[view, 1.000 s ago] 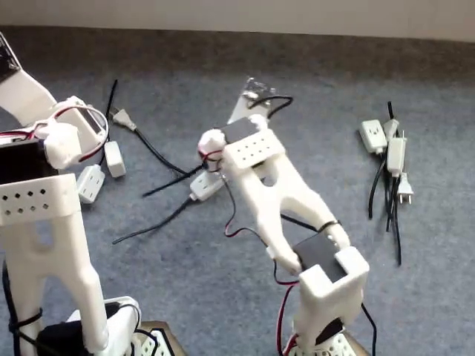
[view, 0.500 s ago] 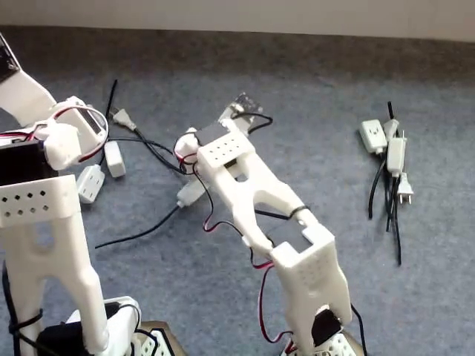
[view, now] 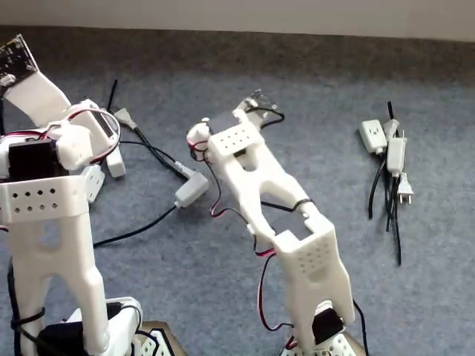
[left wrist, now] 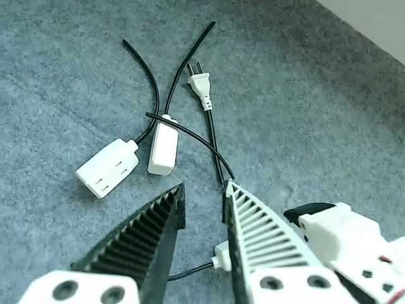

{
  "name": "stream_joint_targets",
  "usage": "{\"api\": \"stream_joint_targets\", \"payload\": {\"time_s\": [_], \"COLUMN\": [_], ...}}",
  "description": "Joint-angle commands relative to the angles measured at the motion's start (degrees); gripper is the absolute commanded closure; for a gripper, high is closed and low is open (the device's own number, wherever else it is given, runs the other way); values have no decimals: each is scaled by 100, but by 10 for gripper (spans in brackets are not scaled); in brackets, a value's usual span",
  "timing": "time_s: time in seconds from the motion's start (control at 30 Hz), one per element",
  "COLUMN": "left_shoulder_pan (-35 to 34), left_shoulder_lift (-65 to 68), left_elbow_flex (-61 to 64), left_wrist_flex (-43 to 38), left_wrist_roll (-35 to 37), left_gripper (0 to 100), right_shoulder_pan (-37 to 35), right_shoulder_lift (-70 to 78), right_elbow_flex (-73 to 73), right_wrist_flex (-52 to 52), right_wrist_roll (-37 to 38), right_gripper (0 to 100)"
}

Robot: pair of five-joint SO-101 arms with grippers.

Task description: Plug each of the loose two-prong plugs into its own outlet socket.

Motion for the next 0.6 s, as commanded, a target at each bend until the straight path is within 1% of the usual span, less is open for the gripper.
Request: {"api": "stream_joint_targets", "payload": {"time_s": [0.0,0.1,0.27,0.4,0.57], "left_shoulder_pan": [110,110,84,84,84], "left_shoulder_lift": [-171,-180,-180,-180,-180], "left_elbow_flex": [163,338,338,338,338], "left_wrist_flex": [-422,-642,-668,-668,-668], "left_wrist_roll": [35,35,35,35,35], "left_gripper": [877,877,877,877,877], "right_shoulder_pan": [75,-338,-1059,-1147,-1165], "right_shoulder_lift": [-769,-971,-945,-514,233], "right_elbow_flex": [-418,-391,-365,-338,-338], "right_wrist_flex": [444,576,549,523,-31], "right_wrist_roll": [-70,-70,-70,-105,-105], "right_gripper": [623,623,623,623,623]}}
